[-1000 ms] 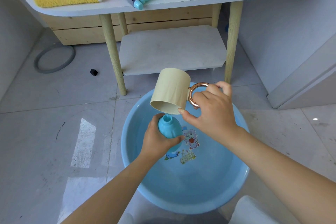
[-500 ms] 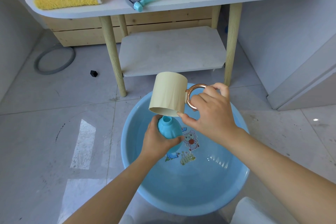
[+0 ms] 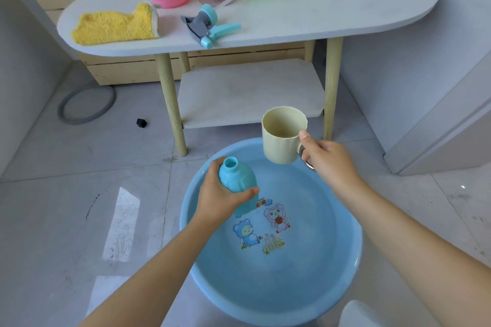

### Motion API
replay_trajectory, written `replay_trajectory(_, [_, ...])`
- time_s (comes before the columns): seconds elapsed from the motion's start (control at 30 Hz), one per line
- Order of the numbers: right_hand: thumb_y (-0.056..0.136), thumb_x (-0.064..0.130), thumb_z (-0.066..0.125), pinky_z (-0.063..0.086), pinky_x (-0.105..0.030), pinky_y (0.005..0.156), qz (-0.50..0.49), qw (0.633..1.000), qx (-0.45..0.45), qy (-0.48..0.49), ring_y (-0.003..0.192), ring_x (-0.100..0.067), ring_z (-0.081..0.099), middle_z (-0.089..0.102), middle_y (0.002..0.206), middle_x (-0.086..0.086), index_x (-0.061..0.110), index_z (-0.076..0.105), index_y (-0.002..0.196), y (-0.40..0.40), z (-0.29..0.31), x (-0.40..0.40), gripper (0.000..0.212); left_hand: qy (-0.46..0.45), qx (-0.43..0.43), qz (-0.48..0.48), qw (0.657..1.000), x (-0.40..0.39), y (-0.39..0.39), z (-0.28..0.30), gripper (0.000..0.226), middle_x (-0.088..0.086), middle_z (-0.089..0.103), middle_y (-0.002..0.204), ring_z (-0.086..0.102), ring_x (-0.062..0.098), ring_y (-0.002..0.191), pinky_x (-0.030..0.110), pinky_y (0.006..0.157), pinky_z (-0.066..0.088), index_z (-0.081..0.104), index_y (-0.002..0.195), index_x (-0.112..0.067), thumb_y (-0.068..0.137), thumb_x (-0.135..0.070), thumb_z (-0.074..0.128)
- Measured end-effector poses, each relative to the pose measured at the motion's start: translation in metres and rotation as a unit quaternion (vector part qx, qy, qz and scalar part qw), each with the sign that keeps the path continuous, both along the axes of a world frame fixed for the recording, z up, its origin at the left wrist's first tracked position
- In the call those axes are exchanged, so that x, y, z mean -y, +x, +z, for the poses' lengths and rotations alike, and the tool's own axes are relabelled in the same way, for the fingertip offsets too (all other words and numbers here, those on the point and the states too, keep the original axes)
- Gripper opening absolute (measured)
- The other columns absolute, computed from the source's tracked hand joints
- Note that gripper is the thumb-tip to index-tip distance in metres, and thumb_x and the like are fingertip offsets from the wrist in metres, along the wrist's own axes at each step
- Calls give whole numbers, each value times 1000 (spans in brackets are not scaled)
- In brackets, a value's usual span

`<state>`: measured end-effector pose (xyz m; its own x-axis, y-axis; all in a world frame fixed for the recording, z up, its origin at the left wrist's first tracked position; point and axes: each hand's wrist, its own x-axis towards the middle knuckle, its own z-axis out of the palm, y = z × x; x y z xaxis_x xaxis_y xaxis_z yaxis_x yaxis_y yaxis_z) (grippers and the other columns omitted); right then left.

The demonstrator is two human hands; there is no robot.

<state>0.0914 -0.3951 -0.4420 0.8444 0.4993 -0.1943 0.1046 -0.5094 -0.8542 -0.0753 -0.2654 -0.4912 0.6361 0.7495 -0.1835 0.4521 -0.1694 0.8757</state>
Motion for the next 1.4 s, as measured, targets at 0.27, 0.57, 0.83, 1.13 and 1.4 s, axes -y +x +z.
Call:
replay_trajectory(0.27, [94, 42, 50, 35, -26, 60, -3, 997, 12, 73, 51, -12, 44, 44, 36, 13, 15, 56, 53, 26, 95, -6, 49, 45, 21, -26, 998, -25, 19, 104, 75, -17, 52, 100, 56, 10, 91, 26, 70, 50, 38, 118, -34, 62, -29, 87])
replay_trajectory(0.57, [96, 40, 44, 38, -30, 66, -35, 991, 60, 114, 55, -20, 47, 44, 33, 10, 14, 58, 54, 67, 169, -33, 52, 60, 58, -10, 996, -27, 49, 195, 76, -8, 56, 103, 58, 16, 94, 36, 83, 51, 37, 118, -28, 61, -28, 88])
replay_trajectory(0.83, [99, 46, 30, 42, -34, 70, -86, 990, 102, 35, 79, -27, 57, 60, 70, 3, 12, 64, 70, 111, 177, -61, 56, 84, 99, -10, 992, -45, 100, 241, 73, -3, 56, 108, 57, 20, 98, 38, 81, 50, 40, 115, -25, 61, -27, 88])
replay_trajectory(1.13, [97, 48, 34, 39, -35, 69, -132, 983, 125, -40, 96, -35, 55, 58, 84, -8, 9, 51, 78, 141, 159, -76, 47, 101, 124, 3, 987, -62, 184, 251, 74, -9, 51, 102, 54, 18, 98, 34, 77, 46, 39, 118, -24, 62, -34, 87])
replay_trajectory(1.4, [88, 35, 59, 33, -38, 82, -223, 921, 319, -2, 105, -34, 46, 59, 108, -11, 8, 58, 108, 132, 160, -77, 34, 132, 118, -9, 984, -65, 222, 239, 80, -4, 50, 111, 51, 18, 100, 32, 81, 45, 38, 125, -21, 62, -34, 86])
